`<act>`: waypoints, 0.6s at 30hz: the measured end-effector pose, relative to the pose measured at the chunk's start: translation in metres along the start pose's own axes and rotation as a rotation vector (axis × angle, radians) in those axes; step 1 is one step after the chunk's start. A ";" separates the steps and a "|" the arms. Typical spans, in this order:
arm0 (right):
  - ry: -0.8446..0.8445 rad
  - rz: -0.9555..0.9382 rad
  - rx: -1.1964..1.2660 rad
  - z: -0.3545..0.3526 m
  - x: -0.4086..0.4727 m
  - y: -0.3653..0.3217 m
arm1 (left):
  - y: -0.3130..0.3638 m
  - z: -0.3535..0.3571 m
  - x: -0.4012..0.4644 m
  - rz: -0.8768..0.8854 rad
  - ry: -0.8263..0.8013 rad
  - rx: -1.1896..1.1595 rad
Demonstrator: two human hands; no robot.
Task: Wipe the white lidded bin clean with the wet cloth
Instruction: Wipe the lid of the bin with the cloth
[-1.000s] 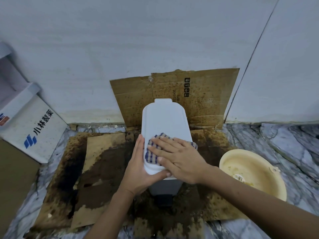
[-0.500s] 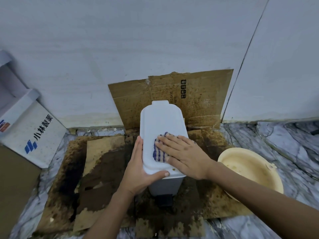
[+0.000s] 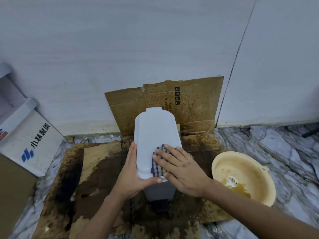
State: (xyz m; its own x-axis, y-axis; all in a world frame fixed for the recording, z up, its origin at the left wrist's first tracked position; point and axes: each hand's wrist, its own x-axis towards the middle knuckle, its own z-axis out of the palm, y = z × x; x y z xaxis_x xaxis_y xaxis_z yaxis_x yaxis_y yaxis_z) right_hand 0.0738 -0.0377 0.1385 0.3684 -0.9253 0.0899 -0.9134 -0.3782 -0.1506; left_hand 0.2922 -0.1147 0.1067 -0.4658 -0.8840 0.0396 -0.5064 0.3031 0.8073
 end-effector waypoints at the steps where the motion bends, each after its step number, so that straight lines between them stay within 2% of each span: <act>1: 0.018 0.022 0.042 0.001 0.000 -0.001 | 0.000 0.000 0.000 0.005 0.002 0.005; 8: 0.103 0.086 0.143 0.007 -0.004 0.004 | 0.006 0.002 -0.002 -0.007 0.016 -0.005; 13: 0.060 0.055 0.030 0.007 0.012 -0.007 | 0.004 -0.001 -0.002 -0.020 0.009 0.007; 18: -0.004 0.026 0.157 0.002 0.002 0.013 | 0.007 0.001 -0.002 0.006 0.031 0.007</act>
State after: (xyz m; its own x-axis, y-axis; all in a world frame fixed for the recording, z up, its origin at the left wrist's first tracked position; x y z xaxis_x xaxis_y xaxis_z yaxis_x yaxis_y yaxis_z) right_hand 0.0626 -0.0444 0.1346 0.3456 -0.9350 0.0803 -0.8845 -0.3531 -0.3050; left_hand 0.2887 -0.1102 0.1117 -0.4461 -0.8928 0.0629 -0.5087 0.3107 0.8029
